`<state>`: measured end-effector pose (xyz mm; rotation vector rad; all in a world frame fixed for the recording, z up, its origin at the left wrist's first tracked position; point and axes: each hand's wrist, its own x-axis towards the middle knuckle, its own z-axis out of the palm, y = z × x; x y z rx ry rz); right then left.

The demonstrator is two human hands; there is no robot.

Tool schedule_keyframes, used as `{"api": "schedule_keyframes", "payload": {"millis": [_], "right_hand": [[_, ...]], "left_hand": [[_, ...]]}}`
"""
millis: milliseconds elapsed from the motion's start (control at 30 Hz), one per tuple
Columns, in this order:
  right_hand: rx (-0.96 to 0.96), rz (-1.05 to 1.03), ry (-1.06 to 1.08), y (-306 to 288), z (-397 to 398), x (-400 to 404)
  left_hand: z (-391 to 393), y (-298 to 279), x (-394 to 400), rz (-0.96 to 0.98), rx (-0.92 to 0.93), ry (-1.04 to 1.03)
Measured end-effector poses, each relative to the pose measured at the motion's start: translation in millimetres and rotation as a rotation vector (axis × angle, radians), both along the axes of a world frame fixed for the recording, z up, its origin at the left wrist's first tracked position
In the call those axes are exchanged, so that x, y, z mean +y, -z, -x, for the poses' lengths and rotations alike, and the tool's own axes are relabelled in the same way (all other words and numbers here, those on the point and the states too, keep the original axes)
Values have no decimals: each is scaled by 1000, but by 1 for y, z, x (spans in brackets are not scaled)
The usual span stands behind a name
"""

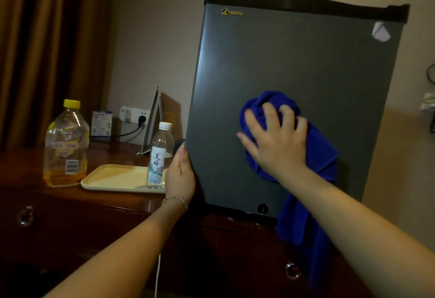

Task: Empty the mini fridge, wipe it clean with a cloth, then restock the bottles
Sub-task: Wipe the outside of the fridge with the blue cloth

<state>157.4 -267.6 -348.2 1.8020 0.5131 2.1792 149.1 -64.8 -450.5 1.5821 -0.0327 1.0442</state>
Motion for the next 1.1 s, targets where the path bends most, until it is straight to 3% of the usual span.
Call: {"api": "schedule_keyframes", "payload": {"millis": [167,367,633,833,1100], "right_hand": [[66,263,-15,71,1,-4],[122,479,-11,71,1,-46],[112,166,84,89,5,-151],[94,-5,108,107,1,-157],[111,232,23,129,4,-108]], "left_hand": [[-3,3,2,2,-4,-12],[1,1,3,-33,12,3],[3,0,0,-48,4,-32],[2,1,0,-17,-9,19],[2,2,2,3,-17,79]]}}
